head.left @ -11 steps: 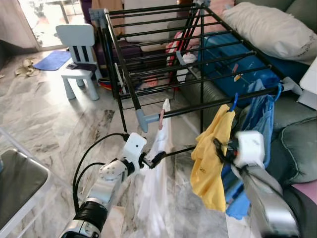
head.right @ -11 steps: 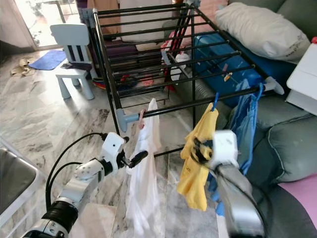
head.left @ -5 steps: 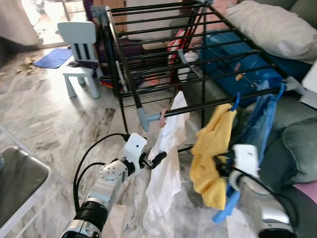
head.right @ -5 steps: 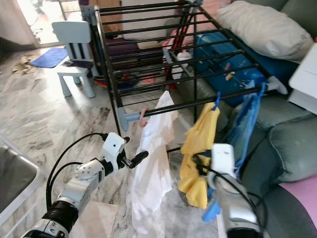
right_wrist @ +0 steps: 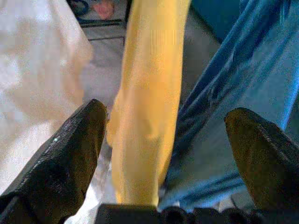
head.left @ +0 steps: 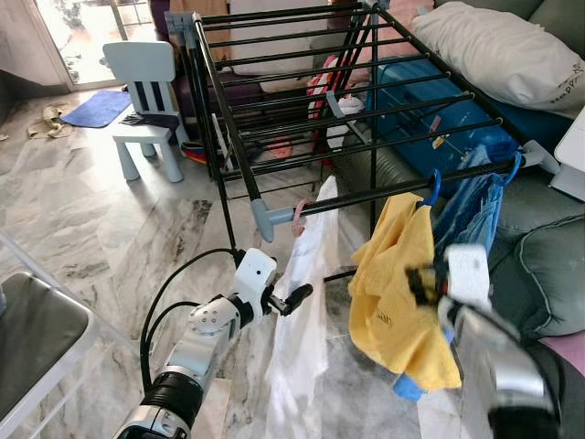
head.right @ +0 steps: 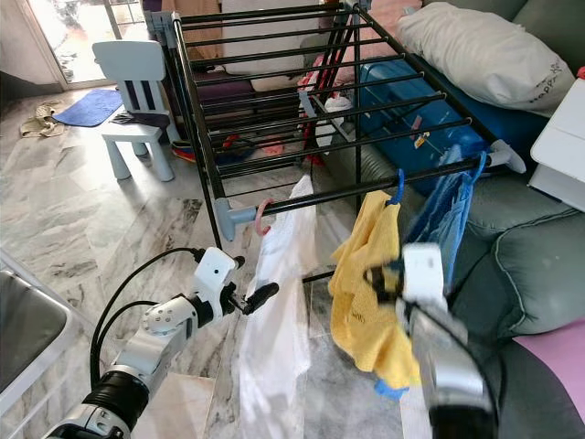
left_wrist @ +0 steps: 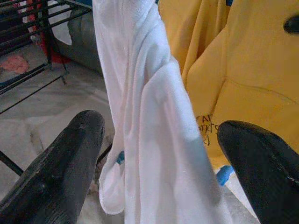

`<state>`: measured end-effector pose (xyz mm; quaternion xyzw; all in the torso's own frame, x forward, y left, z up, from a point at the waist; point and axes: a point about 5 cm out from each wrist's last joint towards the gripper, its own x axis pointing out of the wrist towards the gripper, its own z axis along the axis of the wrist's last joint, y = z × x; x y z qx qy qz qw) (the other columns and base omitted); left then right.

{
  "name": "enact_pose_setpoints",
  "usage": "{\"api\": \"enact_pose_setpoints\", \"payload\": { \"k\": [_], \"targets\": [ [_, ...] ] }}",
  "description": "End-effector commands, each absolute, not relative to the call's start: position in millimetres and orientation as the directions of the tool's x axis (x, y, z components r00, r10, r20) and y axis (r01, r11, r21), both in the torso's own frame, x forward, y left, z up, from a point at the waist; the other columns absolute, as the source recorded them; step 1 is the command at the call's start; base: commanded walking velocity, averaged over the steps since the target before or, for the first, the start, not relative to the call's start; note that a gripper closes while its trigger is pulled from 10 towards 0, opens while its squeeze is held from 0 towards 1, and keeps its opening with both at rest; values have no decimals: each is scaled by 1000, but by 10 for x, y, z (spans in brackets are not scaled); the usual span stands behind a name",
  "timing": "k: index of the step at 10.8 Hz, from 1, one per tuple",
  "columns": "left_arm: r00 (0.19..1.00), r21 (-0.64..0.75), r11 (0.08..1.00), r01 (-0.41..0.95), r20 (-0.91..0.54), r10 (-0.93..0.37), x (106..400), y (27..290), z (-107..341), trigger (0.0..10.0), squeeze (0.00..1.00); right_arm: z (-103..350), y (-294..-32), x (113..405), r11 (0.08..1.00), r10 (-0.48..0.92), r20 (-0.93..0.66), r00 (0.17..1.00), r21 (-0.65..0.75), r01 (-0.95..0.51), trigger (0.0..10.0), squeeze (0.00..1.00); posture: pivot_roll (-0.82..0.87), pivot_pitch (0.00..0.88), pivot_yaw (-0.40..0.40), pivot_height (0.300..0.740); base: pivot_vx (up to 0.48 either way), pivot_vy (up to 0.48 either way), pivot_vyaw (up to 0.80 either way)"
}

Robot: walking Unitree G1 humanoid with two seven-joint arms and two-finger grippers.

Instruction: Hang hanger

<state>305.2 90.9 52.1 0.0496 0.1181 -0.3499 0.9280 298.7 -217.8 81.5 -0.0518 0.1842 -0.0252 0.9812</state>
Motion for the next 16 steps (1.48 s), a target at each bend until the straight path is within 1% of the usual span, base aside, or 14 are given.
{"api": "enact_pose_setpoints", "payload": {
  "k": [1,3,4,9,16],
  "targets": [
    [729,30,749,662,-256,-635,3065,910,534,10000,0,791,-2192,3000,991,-62,-370,927,-130,14,10000,0,-27,0,-13,740,0,0,0],
    [725,28,746,665,-263,-636,3043,903,507,10000,0,803,-2214,3064,990,-42,-381,924,-137,-12,10000,0,-28,0,-16,740,0,0,0],
    [725,27,747,665,-265,-636,3045,894,505,10000,0,809,-2216,3100,993,-29,-382,924,-118,-18,0,0,-28,0,-17,740,0,0,0],
    [721,26,743,668,-271,-638,3044,867,498,10000,0,863,-2206,3200,993,12,-359,933,-106,-53,0,0,-31,0,-14,740,0,0,0],
    [718,27,740,672,-273,-641,3039,831,491,10000,0,800,-2220,3184,993,14,-380,925,-100,-56,0,0,-34,0,-13,740,0,0,0]
  ]
}}
